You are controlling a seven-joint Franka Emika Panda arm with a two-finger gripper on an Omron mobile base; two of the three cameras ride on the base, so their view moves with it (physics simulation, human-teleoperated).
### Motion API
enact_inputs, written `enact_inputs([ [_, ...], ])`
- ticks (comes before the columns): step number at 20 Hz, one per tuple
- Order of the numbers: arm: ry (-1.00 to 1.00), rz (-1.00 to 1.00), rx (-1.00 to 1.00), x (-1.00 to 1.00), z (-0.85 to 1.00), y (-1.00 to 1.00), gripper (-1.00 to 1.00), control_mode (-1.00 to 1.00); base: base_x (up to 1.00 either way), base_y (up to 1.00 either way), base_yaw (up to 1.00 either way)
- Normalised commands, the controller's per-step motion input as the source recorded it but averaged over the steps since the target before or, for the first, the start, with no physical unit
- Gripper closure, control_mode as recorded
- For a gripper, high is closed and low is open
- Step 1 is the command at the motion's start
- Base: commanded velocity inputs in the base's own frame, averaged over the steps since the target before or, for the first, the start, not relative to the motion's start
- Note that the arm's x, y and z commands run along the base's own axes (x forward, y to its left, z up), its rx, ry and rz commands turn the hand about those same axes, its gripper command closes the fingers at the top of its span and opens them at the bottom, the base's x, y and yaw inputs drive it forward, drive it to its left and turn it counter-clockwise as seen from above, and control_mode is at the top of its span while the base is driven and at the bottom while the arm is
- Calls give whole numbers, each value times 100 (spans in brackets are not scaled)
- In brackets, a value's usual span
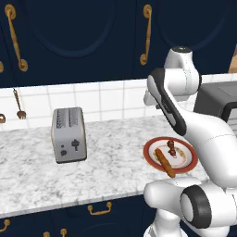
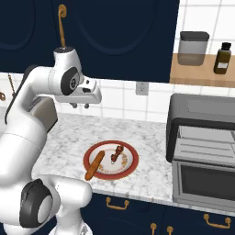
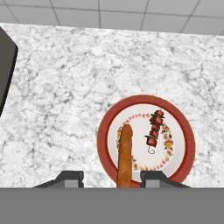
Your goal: Pick up the kebab skewer and baguette bread, and place them inside the toaster oven. Close the toaster oven door and start by setting the timer.
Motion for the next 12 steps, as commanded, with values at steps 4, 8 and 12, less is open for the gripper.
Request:
enact_inputs([
  [4, 0, 0, 0, 0, 0, 0, -100, 100, 0, 0, 0],
  [8, 0, 0, 0, 0, 0, 0, -100, 100, 0, 0, 0],
  [12, 0, 0, 0, 0, 0, 0, -100, 100, 0, 0, 0],
])
